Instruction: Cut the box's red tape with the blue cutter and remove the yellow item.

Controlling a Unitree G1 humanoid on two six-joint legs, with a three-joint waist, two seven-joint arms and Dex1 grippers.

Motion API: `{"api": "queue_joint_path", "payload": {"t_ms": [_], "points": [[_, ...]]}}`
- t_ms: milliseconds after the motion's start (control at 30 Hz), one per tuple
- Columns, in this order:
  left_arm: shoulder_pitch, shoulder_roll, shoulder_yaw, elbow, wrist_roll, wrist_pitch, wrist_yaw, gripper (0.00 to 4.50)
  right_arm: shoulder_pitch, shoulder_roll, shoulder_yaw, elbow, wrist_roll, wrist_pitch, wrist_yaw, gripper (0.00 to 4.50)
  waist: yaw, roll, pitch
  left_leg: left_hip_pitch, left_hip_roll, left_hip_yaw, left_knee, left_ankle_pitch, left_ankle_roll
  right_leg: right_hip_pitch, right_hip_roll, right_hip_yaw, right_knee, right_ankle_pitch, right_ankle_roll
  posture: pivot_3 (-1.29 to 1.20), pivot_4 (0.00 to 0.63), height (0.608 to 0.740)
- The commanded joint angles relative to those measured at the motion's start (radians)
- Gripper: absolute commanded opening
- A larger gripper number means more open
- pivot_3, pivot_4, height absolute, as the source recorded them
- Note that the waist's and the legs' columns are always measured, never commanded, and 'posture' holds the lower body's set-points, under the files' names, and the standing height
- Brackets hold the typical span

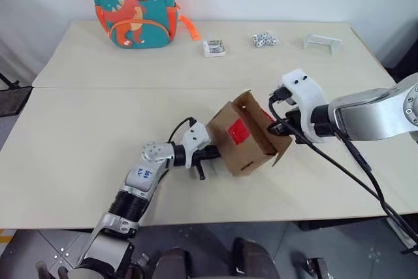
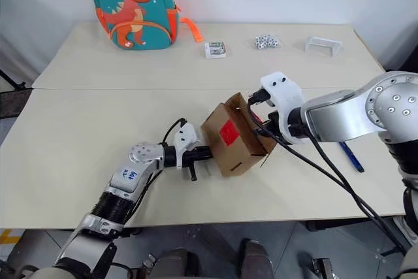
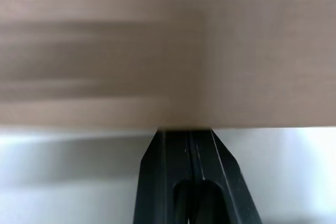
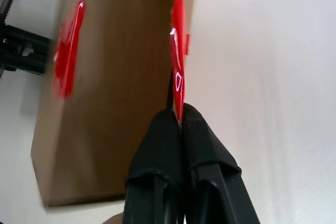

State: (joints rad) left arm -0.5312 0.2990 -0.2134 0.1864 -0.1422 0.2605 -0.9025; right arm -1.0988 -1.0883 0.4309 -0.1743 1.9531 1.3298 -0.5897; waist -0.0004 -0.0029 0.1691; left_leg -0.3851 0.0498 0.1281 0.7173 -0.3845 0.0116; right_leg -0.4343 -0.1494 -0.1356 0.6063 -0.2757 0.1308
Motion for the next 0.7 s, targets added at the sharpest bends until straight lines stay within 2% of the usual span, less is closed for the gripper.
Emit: {"api": "queue_joint_path", "payload": {"t_ms": [33,167,333,467,700], "points": [[0.008,0.098,0.058,-0.111,-0.074,0.048,-0.085,0.0,-0.011,-0.015,-0.004,-0.027,0.019,-0.012,-0.025,0.04,-0.001,0.0,0.0,-0.002,0.0,0.0,0.0,0.0,0.0,-0.003,0.0,0.0,0.001,0.0,0.0,0.0,0.15,0.74],[-0.009,0.212,0.104,-0.19,-0.177,0.178,-0.179,0.0,0.004,-0.016,-0.01,-0.028,0.019,-0.023,-0.033,0.04,0.0,0.0,0.0,-0.005,0.0,0.001,0.001,0.001,-0.001,-0.008,0.0,0.0,0.005,0.0,0.0,0.0,0.15,0.74],[-0.116,0.247,0.197,-0.214,-0.29,0.27,-0.198,0.0,0.069,0.0,-0.03,-0.003,0.019,-0.059,-0.044,0.04,0.017,-0.001,0.001,-0.007,0.0,0.001,0.003,0.001,-0.001,-0.008,0.0,0.001,0.004,0.0,0.001,0.0,0.15,0.74],[-0.19,0.214,0.195,-0.179,-0.289,0.27,-0.159,0.0,0.165,0.059,-0.068,0.036,0.019,-0.117,-0.072,0.04,0.019,-0.002,0.001,-0.006,-0.001,0.002,0.003,0.001,-0.001,-0.008,0.0,0.001,0.004,0.0,0.001,0.0,0.15,0.74],[-0.223,0.141,0.086,-0.144,-0.199,0.256,-0.088,0.0,0.26,0.15,-0.093,0.06,0.019,-0.19,-0.184,0.04,0.018,-0.002,0.001,-0.006,-0.001,0.003,0.002,0.001,-0.001,-0.008,0.0,0.0,0.005,0.001,0.001,0.0,0.15,0.74]]}}
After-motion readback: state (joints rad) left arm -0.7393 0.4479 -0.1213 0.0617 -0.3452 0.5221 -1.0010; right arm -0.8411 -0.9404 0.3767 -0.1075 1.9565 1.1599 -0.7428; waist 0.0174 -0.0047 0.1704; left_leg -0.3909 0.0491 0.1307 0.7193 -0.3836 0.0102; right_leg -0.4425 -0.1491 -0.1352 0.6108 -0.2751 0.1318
